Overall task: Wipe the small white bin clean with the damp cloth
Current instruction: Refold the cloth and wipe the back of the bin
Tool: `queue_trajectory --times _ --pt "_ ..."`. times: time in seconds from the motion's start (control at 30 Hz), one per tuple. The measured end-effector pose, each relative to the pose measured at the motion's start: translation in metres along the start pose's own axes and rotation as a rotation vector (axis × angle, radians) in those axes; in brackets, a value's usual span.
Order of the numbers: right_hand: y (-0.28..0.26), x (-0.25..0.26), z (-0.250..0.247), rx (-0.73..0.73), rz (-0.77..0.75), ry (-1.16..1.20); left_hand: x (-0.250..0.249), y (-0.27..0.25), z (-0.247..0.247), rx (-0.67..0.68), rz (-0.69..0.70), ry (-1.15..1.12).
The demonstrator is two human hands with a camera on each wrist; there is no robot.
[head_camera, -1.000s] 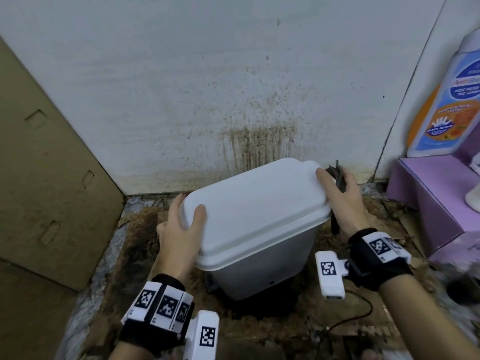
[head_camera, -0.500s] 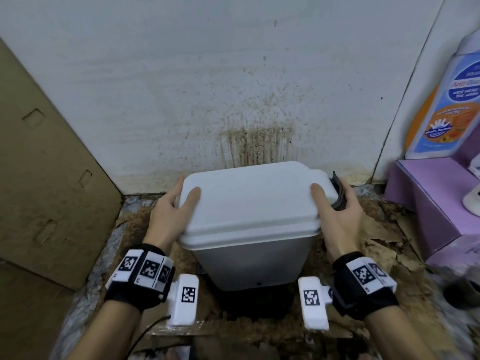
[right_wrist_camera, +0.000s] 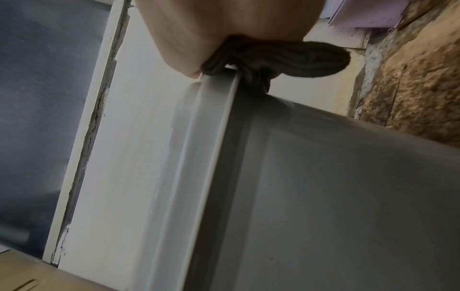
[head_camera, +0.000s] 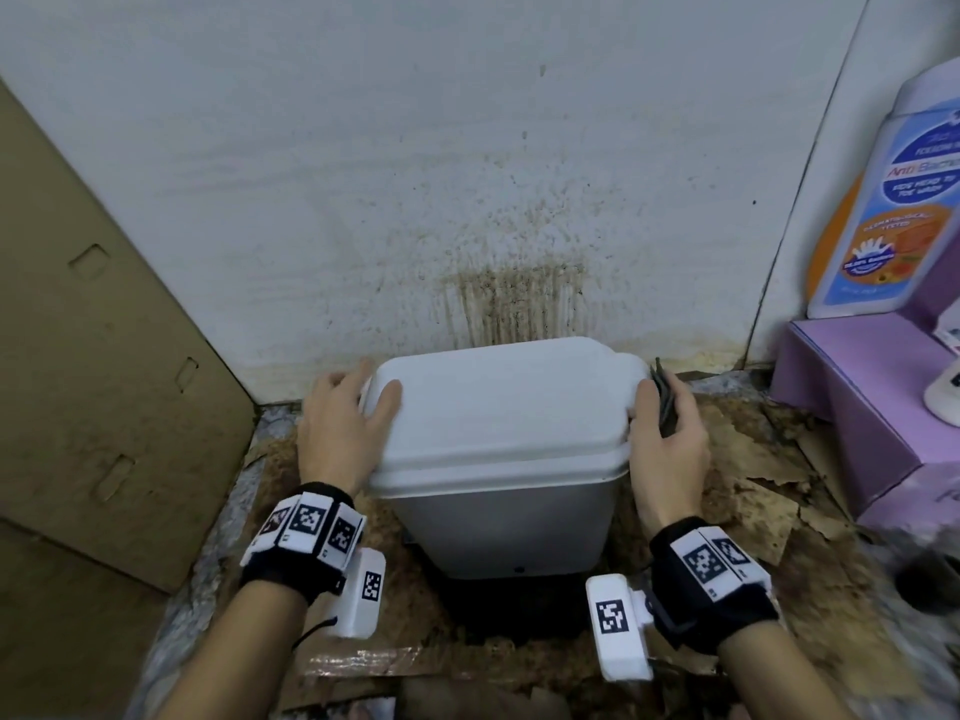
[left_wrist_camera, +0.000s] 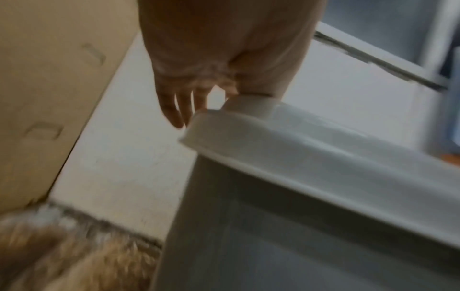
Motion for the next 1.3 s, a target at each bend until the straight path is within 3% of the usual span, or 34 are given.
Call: queue_trajectory --times 0.07,0.13,0.27,0.47,0.63,0.83,0.93,1.03,1.13,1.23,1.3 --pt "-0.004 0.005 0.005 0.020 -0.003 0.014 -0.026 -0.007 -0.016 -0.116 0.107 0.055" --pt "-0.010 0.012 0.016 0.066 -0.017 0.033 -0.055 -0.014 -0.019 -0.138 0.234 0.015" --pt "-0.026 0.028 0.051 0.208 -0.053 0.074 -0.110 -0.030 -0.007 -0.044 0.449 -0.032" --pt "-0.051 0.039 0.104 0.443 -0.058 0.164 -0.159 -0.043 -0.002 0.119 0.629 -0.075" --pt "-0.068 0.045 0.128 0.613 -0.071 0.216 -0.145 -0.034 -0.001 0.195 0.648 0.030" --pt "-0.057 0.032 0.117 0.374 0.008 0.177 -0.125 -0.026 -0.018 0.149 0.616 0.042" --pt "-0.058 0.030 0.126 0.359 0.010 0.083 -0.114 -0.019 -0.024 0.136 0.604 0.026" --pt "-0.066 0.027 0.154 0.504 0.004 0.007 -0.106 -0.016 -0.029 0.114 0.600 0.001" --pt "-0.088 0.022 0.185 0.690 0.114 0.129 -0.102 -0.015 -0.031 0.109 0.590 -0.021" --pt "-0.087 0.018 0.192 0.675 0.237 0.437 -0.096 -0.012 -0.033 0.102 0.570 -0.047" --pt "-0.088 0.017 0.193 0.708 0.237 0.427 -0.092 -0.010 -0.035 0.110 0.550 -0.060"
Point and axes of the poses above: each hand's wrist, its own y-axis towards the middle knuckle, its own z-axis out of the palm, x = y × z, the point moved 10 cm from there along y, towards the middle knuckle, and after that the axes turned 1 degree about z, right-handed, at the moved point
